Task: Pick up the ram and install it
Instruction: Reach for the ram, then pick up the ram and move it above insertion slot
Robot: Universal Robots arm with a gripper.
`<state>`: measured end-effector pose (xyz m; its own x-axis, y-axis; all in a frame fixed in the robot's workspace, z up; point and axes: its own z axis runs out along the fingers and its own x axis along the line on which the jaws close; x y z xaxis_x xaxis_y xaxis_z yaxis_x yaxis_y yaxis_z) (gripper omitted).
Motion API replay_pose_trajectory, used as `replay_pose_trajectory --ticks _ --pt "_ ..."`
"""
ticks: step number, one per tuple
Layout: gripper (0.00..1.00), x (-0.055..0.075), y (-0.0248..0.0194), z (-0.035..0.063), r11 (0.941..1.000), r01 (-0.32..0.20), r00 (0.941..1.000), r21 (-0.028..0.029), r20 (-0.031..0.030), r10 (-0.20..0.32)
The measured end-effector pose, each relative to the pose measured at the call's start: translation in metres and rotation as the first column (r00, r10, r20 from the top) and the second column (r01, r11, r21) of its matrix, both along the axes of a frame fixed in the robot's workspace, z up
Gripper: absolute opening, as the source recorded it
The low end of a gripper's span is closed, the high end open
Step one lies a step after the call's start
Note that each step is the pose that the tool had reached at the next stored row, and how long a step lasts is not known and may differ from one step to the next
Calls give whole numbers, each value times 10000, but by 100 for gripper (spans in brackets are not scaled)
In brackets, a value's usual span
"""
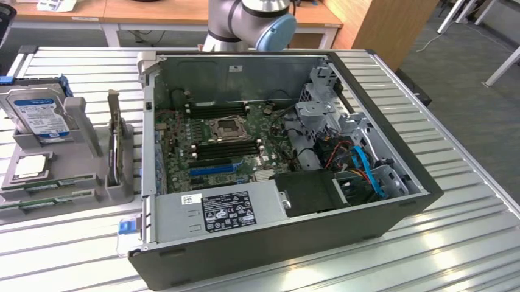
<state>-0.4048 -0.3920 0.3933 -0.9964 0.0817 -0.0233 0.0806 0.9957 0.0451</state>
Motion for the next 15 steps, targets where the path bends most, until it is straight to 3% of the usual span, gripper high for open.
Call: replay_pose_trajectory --ticks 15 --pt "10 -66 3 0 10000 5 10000 0 0 -5"
